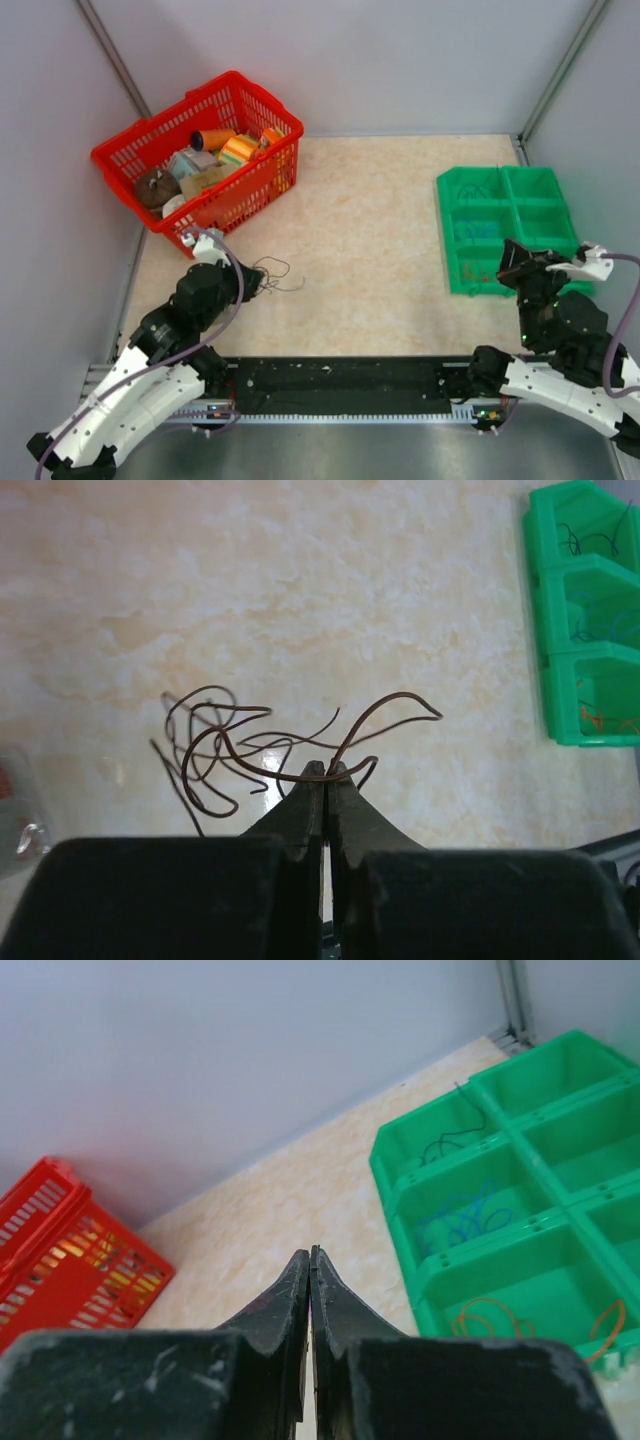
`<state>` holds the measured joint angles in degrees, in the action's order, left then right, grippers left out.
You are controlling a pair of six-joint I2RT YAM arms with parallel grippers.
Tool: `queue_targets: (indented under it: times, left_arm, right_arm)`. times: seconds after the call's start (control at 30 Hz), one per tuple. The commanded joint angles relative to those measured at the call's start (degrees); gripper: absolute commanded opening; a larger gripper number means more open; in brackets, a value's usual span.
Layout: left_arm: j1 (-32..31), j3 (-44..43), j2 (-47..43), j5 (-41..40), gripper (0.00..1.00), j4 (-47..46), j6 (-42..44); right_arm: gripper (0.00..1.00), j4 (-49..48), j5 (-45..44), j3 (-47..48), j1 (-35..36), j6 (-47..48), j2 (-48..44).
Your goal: Untangle the cables
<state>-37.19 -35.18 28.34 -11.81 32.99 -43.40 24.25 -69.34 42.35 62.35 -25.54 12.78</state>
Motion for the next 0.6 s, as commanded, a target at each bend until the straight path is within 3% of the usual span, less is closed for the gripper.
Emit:
queue_targets:
  times: [0.0,0.2,0.3,0.4,0.5,0.57]
  left_arm:
    - [0.19,-5.42,-1.44,-9.1,0.0,5.5,4.98]
    - [0.27,-4.99,2.32,1.77,0.0,1.21,6.75]
    - [0.1,-4.81,7.15,8.89,0.0,-2.05,7.45]
    - [0.1,-4.72,11.03,14.07,0.0,-3.46,8.24]
    - [0.19,-3.67,14.02,16.55,0.0,-3.99,9.03]
    - [0.19,-2.62,15.6,18.22,0.0,-4.69,9.21]
  right_arm:
    - [0.0,3.08,-6.87,3.7,-0.3,8.39,-1.43]
    - [0.0,2.91,17.1,1.69,-0.3,4.27,4.08]
    - [0.02,0.54,26.07,-0.5,-0.38,3.13,13.74]
    - [0.05,-8.39,38.44,-3.93,-0.65,3.56,24.02]
    - [0.21,-19.29,54.0,-6.31,-1.61,4.44,33.86]
    - [0.44,-27.72,64.45,-7.97,-1.7,6.11,39.23]
